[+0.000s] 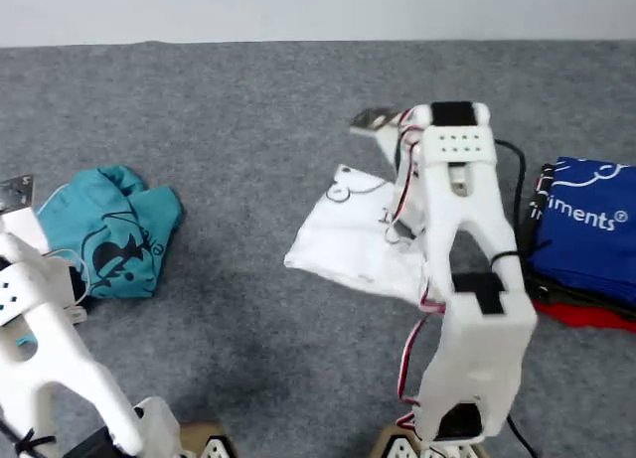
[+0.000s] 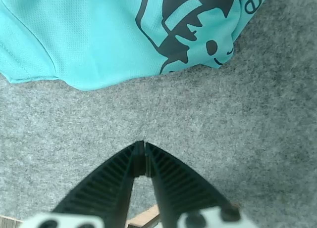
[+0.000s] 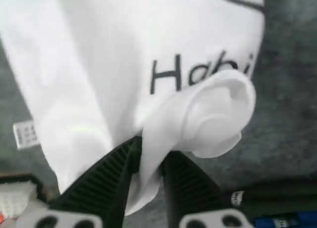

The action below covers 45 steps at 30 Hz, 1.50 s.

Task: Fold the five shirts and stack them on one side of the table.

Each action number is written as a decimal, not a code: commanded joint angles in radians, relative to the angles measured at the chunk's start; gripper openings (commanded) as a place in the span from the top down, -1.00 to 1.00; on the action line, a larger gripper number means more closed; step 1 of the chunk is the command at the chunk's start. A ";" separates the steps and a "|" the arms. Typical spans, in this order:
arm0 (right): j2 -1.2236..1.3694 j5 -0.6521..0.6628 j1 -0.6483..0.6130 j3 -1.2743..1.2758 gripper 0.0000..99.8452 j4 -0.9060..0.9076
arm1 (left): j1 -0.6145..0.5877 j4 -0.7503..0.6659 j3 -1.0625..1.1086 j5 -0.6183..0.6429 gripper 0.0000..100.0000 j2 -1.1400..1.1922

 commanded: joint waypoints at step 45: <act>0.351 -0.107 0.124 -0.595 0.42 -0.274 | 0.008 -0.015 -0.001 -0.009 0.99 -0.029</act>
